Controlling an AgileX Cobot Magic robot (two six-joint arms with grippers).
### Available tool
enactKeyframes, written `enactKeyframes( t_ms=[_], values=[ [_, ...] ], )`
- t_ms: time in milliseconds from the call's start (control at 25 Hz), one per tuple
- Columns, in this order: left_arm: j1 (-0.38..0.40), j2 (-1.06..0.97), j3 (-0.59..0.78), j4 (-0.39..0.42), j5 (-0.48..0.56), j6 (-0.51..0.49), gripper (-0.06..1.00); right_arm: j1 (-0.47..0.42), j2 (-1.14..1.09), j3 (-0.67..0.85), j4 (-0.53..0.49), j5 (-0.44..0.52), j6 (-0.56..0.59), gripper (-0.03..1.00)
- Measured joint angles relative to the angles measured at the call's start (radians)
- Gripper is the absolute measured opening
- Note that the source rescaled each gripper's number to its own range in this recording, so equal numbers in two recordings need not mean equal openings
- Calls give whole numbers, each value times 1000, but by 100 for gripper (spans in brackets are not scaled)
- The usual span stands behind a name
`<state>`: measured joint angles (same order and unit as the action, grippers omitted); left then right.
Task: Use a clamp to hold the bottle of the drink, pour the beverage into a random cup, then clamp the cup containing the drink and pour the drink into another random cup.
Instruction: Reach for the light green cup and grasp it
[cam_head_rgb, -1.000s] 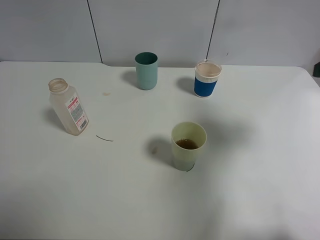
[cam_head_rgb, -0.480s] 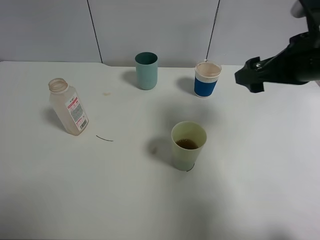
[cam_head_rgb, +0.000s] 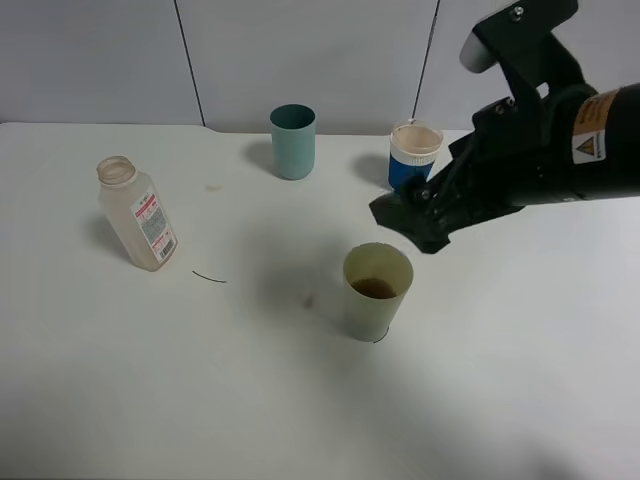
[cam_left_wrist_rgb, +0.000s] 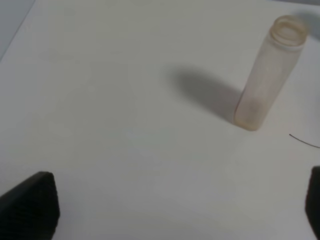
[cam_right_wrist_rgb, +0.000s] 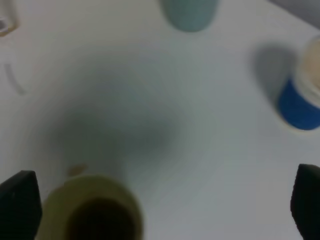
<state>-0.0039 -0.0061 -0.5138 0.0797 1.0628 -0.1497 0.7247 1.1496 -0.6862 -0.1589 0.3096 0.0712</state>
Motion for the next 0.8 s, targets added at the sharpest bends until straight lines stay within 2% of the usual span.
enactKeyframes(
  t_ms=[80,240,400,600,800],
  values=[
    [0,0,0,0,0,0,100,27,0,1,0,4,28,100],
    [0,0,0,0,0,0,100,44,-10,50,-13,-50,60,100],
    [0,0,0,0,0,0,100,47,-23,142,-12,-153,66,100],
    [0,0,0,-1,0,0,100,47,-25,207,-12,-223,68,100],
    [0,0,0,-1,0,0,100,47,-25,231,-13,-328,16,100]
  ],
)
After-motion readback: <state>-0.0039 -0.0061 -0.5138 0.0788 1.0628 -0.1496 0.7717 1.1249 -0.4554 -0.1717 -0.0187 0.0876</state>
